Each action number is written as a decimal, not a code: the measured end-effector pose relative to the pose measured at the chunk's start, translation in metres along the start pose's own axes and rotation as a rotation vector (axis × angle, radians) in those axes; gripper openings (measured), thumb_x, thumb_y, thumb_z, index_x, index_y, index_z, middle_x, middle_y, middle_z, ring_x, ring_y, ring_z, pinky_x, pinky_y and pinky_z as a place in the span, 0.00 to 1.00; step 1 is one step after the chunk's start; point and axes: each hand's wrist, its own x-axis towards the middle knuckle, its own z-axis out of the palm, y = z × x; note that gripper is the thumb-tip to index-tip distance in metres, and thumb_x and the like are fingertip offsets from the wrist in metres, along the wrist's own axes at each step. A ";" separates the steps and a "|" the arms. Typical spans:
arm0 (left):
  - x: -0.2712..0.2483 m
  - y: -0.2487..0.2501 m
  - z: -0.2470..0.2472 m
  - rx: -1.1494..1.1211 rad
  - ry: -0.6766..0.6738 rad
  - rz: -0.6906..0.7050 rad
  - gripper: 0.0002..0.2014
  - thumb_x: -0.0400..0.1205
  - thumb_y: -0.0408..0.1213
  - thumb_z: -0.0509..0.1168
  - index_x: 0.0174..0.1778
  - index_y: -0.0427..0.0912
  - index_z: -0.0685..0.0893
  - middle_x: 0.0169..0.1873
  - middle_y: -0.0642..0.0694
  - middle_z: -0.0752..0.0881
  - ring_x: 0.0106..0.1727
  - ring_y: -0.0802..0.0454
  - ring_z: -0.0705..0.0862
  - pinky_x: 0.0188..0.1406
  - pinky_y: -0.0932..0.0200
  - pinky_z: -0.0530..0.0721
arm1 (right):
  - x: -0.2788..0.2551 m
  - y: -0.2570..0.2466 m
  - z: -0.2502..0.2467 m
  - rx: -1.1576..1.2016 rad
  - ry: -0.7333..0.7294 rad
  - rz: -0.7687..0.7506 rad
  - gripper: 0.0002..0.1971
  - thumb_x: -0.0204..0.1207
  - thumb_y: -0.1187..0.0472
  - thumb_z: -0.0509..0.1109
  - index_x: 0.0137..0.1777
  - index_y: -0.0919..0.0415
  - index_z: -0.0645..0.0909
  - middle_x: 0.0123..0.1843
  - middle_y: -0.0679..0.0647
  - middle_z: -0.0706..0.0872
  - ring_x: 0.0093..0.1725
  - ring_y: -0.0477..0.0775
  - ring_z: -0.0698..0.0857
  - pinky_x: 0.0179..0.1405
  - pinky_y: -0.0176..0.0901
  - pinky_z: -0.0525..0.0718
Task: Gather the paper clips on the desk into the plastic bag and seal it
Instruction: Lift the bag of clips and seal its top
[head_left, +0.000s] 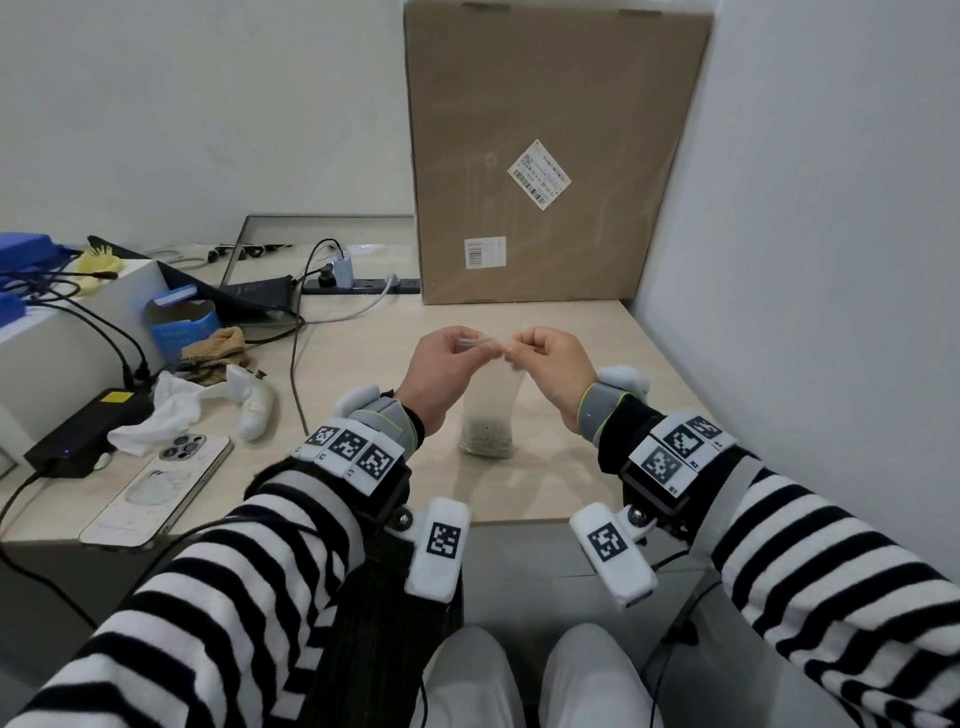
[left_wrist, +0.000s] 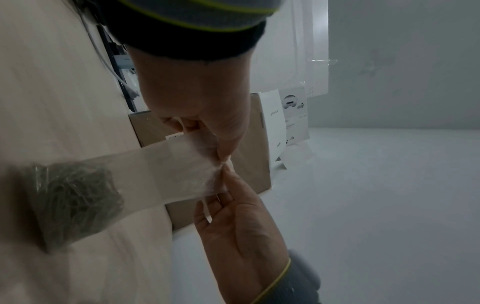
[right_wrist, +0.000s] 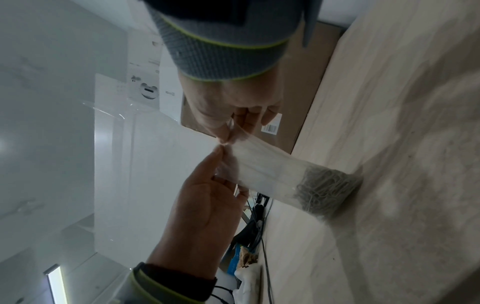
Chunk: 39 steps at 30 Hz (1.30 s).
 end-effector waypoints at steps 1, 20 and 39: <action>0.001 0.000 0.000 0.008 0.006 -0.002 0.06 0.77 0.32 0.71 0.46 0.34 0.84 0.35 0.49 0.87 0.34 0.64 0.84 0.39 0.72 0.79 | 0.000 -0.001 -0.002 0.003 -0.010 -0.005 0.02 0.77 0.64 0.71 0.43 0.61 0.82 0.34 0.49 0.82 0.34 0.43 0.79 0.38 0.28 0.77; 0.086 0.029 0.016 0.565 -0.245 0.191 0.10 0.73 0.39 0.76 0.28 0.42 0.86 0.28 0.45 0.87 0.21 0.65 0.74 0.23 0.72 0.70 | 0.084 -0.027 -0.081 -0.647 -0.183 -0.067 0.04 0.65 0.58 0.81 0.32 0.53 0.90 0.21 0.41 0.86 0.25 0.38 0.81 0.34 0.34 0.82; 0.122 -0.054 0.087 1.252 -0.546 0.221 0.10 0.78 0.39 0.63 0.43 0.46 0.90 0.45 0.50 0.91 0.44 0.45 0.86 0.48 0.51 0.85 | 0.103 0.064 -0.108 -1.039 -0.481 0.046 0.10 0.76 0.57 0.71 0.53 0.57 0.90 0.55 0.52 0.91 0.55 0.53 0.87 0.48 0.35 0.77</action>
